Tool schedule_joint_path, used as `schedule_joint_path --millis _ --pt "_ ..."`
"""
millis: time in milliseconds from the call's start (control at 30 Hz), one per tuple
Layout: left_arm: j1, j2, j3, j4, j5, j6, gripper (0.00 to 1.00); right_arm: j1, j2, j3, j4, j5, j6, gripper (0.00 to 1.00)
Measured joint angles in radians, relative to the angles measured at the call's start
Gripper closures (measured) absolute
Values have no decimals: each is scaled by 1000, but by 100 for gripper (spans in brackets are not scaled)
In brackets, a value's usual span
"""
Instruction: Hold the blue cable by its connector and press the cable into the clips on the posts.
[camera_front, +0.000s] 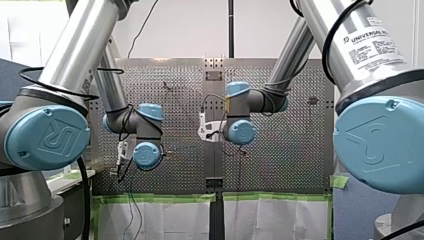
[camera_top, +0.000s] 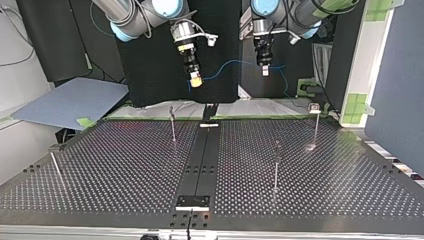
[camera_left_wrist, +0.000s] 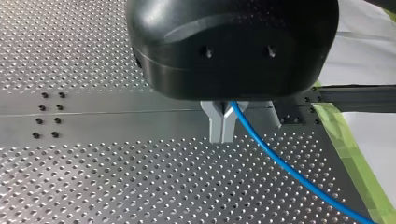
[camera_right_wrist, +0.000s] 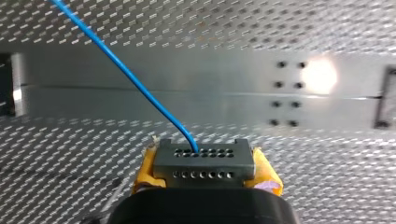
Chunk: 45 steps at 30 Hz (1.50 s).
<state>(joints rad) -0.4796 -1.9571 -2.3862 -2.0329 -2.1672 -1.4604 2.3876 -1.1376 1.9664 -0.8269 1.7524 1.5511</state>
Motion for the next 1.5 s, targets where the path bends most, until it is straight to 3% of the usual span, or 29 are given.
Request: schedule_joint_path --millis 267,433,733,833,1033,1233,1500 --pt "1 84 0 -84 -1 3 100 0 -38 -33 58 -7 -9 100" --pt "2 129 0 -129 -1 -1 100 0 -44 -45 66 -15 -11 100" --pt "21 211 12 -210 15 -11 100 4 -51 -73 69 -88 -9 100" --pt "27 241 29 -241 18 -17 100 7 -61 -81 70 -114 -2 100" --pt "39 299 50 -299 25 -26 100 10 -98 -98 71 -146 35 100" --pt "54 361 61 -356 31 -33 100 12 -124 -116 87 -149 56 100" --pt "80 421 64 -373 74 -71 100 13 -143 -124 106 -148 83 100"
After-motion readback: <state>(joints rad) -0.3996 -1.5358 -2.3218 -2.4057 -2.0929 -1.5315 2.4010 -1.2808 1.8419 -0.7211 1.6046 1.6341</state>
